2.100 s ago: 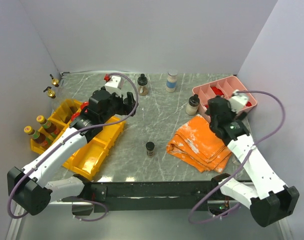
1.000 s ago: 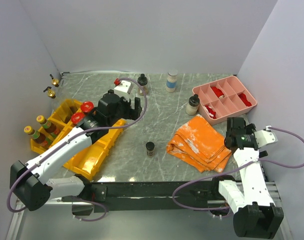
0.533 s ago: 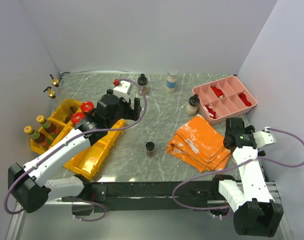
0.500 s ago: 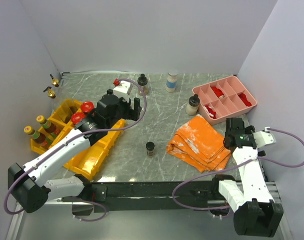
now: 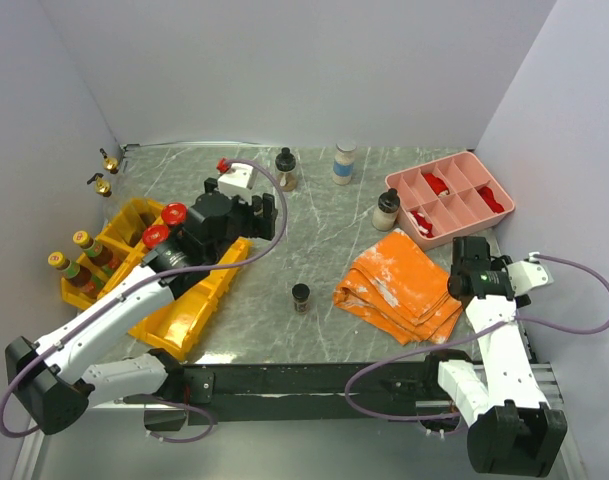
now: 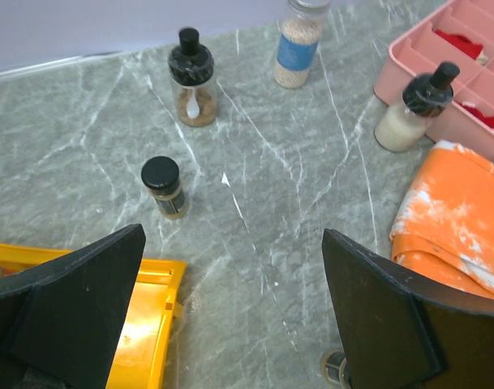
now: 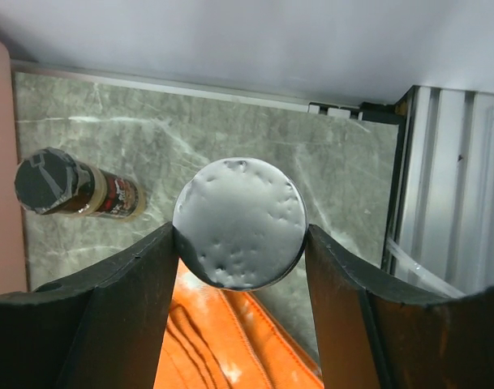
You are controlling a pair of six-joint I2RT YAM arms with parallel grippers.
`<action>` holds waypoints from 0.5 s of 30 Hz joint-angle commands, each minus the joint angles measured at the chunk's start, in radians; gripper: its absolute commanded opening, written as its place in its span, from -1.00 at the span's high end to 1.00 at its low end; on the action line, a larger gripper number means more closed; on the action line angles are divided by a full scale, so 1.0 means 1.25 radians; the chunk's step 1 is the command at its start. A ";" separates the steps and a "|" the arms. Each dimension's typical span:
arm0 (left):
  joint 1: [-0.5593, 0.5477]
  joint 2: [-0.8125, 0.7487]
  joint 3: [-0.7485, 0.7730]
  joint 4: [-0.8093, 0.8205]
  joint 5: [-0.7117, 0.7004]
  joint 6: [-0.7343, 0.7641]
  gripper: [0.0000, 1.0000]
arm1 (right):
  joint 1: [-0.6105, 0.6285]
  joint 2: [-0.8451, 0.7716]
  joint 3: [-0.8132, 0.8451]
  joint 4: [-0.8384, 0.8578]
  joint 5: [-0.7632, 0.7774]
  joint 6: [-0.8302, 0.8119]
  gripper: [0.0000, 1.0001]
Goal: Organize the condiment bottles
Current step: Place the bottle at the center of the board.
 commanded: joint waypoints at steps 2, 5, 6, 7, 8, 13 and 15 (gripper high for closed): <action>-0.011 -0.057 -0.017 0.060 -0.089 0.015 -0.93 | -0.002 -0.051 0.072 0.029 0.080 -0.083 0.06; -0.010 -0.078 -0.026 0.070 -0.119 0.015 -0.93 | 0.004 -0.090 0.103 0.065 0.062 -0.161 0.10; -0.010 -0.084 -0.029 0.075 -0.125 0.016 -0.93 | 0.005 -0.095 0.110 0.076 0.054 -0.179 0.12; -0.010 -0.094 -0.033 0.085 -0.129 0.016 -0.93 | 0.011 -0.099 0.116 0.088 0.036 -0.218 0.14; -0.011 -0.099 -0.037 0.087 -0.137 0.016 -0.93 | 0.015 -0.099 0.136 0.098 0.025 -0.232 0.17; -0.011 -0.124 -0.053 0.111 -0.143 0.028 -0.93 | 0.069 -0.076 0.186 0.163 -0.055 -0.330 0.23; -0.011 -0.127 -0.051 0.105 -0.162 0.022 -0.93 | 0.174 -0.043 0.225 0.157 -0.041 -0.325 0.24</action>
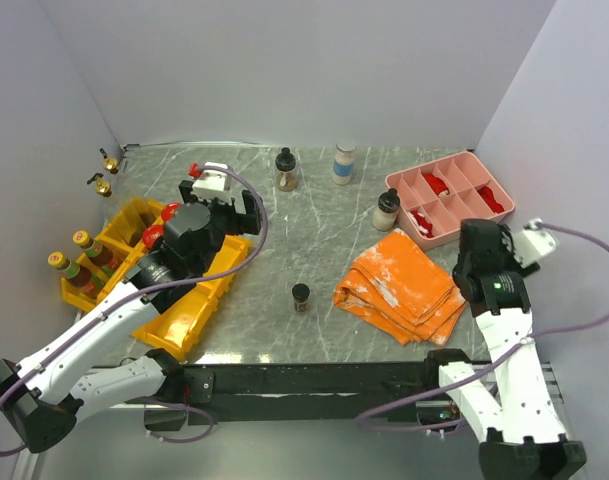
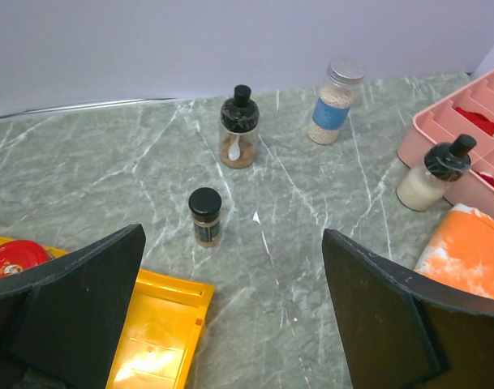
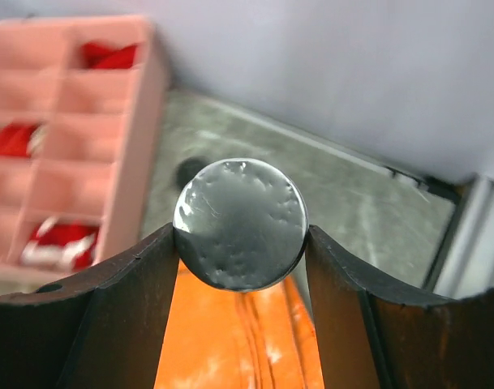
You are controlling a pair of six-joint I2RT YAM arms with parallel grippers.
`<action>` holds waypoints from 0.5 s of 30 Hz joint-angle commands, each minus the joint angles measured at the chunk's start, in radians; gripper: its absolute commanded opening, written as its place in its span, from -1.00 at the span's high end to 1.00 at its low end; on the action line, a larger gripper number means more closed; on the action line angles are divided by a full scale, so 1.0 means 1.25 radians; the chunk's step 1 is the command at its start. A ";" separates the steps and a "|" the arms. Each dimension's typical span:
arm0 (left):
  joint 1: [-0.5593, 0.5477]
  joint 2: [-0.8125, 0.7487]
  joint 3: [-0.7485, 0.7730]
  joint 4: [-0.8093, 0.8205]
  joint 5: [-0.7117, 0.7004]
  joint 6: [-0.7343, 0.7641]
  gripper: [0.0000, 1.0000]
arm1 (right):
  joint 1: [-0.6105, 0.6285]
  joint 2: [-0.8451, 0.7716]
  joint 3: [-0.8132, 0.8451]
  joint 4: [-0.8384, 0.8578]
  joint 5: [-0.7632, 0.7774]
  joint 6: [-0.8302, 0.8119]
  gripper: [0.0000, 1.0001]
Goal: Organize the condiment bottles
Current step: Place the bottle at the center of the board.
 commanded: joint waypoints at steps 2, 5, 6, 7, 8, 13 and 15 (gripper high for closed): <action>-0.003 -0.032 -0.007 0.043 -0.051 0.009 -0.93 | 0.220 0.076 0.128 0.076 0.030 -0.061 0.24; -0.004 -0.048 -0.017 0.058 -0.066 0.015 -0.93 | 0.300 0.124 0.170 0.157 -0.031 -0.124 0.21; -0.004 -0.052 -0.018 0.058 -0.070 0.014 -0.93 | 0.345 0.134 0.174 0.189 -0.091 -0.145 0.19; -0.003 -0.056 -0.019 0.063 -0.076 0.016 -0.93 | 0.365 0.143 0.174 0.226 -0.135 -0.198 0.17; -0.004 -0.059 -0.023 0.065 -0.078 0.017 -0.93 | 0.387 0.157 0.163 0.305 -0.165 -0.215 0.17; -0.004 -0.060 -0.025 0.069 -0.097 0.014 -0.93 | 0.505 0.247 0.154 0.477 -0.299 -0.299 0.14; -0.003 -0.058 -0.024 0.066 -0.096 0.013 -0.93 | 0.532 0.304 0.156 0.547 -0.327 -0.322 0.11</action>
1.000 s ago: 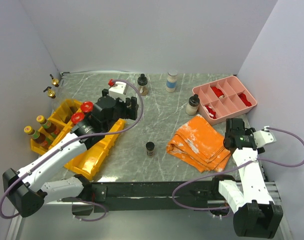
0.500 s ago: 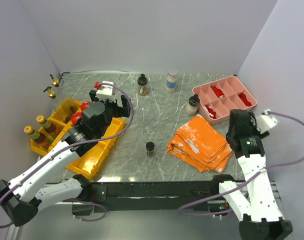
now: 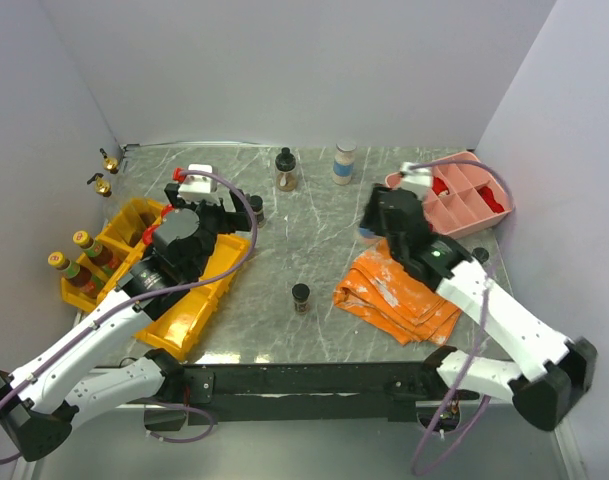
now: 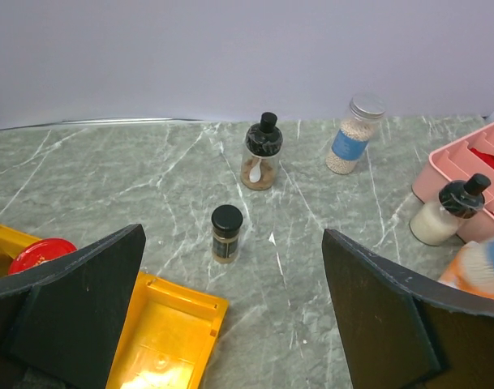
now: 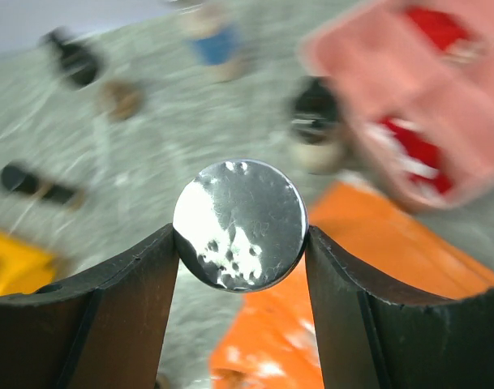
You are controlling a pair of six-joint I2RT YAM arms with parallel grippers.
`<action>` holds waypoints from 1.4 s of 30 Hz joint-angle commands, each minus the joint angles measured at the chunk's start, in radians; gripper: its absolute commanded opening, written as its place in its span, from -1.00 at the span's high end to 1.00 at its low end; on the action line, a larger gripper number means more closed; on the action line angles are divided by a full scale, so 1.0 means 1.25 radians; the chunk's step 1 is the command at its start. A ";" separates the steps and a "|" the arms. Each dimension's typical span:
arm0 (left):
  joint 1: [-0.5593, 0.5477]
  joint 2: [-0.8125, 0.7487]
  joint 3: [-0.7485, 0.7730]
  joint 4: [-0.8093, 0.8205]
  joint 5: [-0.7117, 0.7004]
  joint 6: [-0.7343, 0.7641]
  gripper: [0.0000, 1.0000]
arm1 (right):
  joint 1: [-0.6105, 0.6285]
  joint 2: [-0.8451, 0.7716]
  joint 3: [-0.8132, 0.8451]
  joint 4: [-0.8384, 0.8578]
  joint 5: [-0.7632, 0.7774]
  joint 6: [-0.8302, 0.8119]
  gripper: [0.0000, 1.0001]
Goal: Organize the condiment bottles
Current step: Place the bottle at the center of the board.
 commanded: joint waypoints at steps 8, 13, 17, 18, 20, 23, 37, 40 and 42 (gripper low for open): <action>-0.002 0.003 0.004 0.025 -0.034 0.014 -0.93 | 0.143 0.275 0.090 0.327 -0.156 -0.166 0.03; -0.002 0.003 0.004 0.025 -0.037 0.018 -0.93 | 0.168 0.334 0.059 0.358 -0.177 -0.157 -0.04; -0.002 0.007 0.005 0.024 -0.038 0.018 -0.93 | 0.178 0.352 0.020 0.428 -0.204 -0.142 -0.09; -0.003 0.008 0.005 0.021 -0.037 0.015 -0.93 | 0.181 0.356 0.014 0.433 -0.206 -0.137 -0.11; -0.003 0.012 0.006 0.023 -0.030 0.015 -0.93 | 0.182 0.366 -0.004 0.451 -0.212 -0.135 -0.20; -0.004 0.017 0.011 0.016 -0.016 0.010 -0.93 | 0.187 0.371 -0.018 0.454 -0.204 -0.125 -0.50; -0.004 0.081 0.041 -0.014 0.164 0.000 -0.93 | 0.189 0.114 -0.037 0.243 -0.187 -0.126 -1.00; -0.002 0.152 0.107 -0.078 0.233 -0.031 -0.93 | 0.187 -0.005 -0.093 0.209 -0.192 -0.134 -1.00; -0.003 0.204 0.156 -0.112 0.275 -0.049 -0.93 | 0.187 -0.071 -0.146 0.196 -0.196 -0.134 -1.00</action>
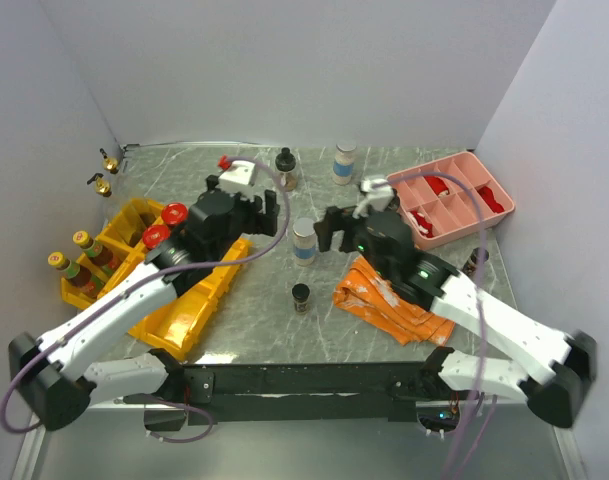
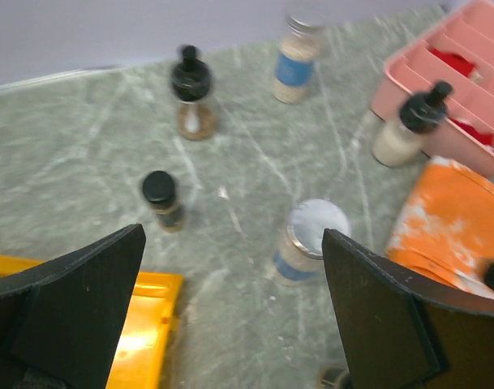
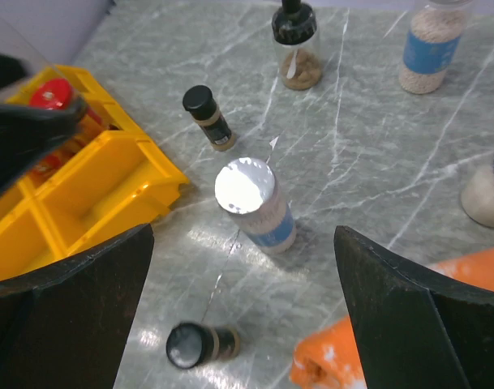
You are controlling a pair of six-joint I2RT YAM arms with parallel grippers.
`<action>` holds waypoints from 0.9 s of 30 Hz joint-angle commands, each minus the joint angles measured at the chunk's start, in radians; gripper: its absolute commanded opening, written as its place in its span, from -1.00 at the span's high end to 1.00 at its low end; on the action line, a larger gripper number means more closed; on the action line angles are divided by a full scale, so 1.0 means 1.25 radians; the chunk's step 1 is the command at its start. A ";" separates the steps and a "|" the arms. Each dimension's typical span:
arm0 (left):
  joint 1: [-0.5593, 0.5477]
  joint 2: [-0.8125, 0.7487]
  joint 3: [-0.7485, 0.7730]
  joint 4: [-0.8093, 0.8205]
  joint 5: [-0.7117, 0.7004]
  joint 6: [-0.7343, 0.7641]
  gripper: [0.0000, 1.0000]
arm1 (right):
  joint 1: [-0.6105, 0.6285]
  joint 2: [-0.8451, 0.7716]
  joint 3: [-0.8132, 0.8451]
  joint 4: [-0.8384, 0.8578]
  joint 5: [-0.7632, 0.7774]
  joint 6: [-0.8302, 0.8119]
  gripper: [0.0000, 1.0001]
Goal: Organize the condiment bottles
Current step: Place the bottle at the center of the board, then pick up the bottle from the center of the board.
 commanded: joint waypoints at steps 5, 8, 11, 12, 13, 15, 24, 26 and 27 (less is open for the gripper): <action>-0.006 0.194 0.184 -0.109 0.164 -0.078 -0.94 | 0.004 -0.321 -0.160 -0.100 -0.002 0.009 -1.00; -0.017 0.259 0.200 -0.099 0.177 -0.083 -0.96 | 0.004 -0.400 -0.192 -0.110 -0.016 0.010 -1.00; -0.040 0.329 0.224 -0.115 0.151 -0.083 -0.98 | 0.004 -0.450 -0.212 -0.127 -0.013 0.007 -1.00; -0.056 0.347 0.240 -0.124 0.129 -0.084 -0.98 | 0.004 -0.465 -0.213 -0.131 -0.010 0.007 -1.00; -0.065 0.363 0.247 -0.132 0.107 -0.086 -0.98 | 0.004 -0.472 -0.213 -0.142 -0.006 0.009 -1.00; -0.082 0.397 0.252 -0.140 0.082 -0.081 -0.95 | 0.005 -0.490 -0.217 -0.142 -0.008 0.007 -1.00; -0.088 0.447 0.222 -0.091 0.086 -0.087 -0.81 | 0.004 -0.517 -0.226 -0.160 -0.011 0.002 -1.00; -0.088 0.462 0.225 -0.088 0.083 -0.084 -0.77 | 0.004 -0.525 -0.230 -0.159 -0.011 0.002 -1.00; -0.089 0.467 0.227 -0.088 0.083 -0.083 -0.75 | 0.004 -0.531 -0.233 -0.158 -0.009 0.004 -1.00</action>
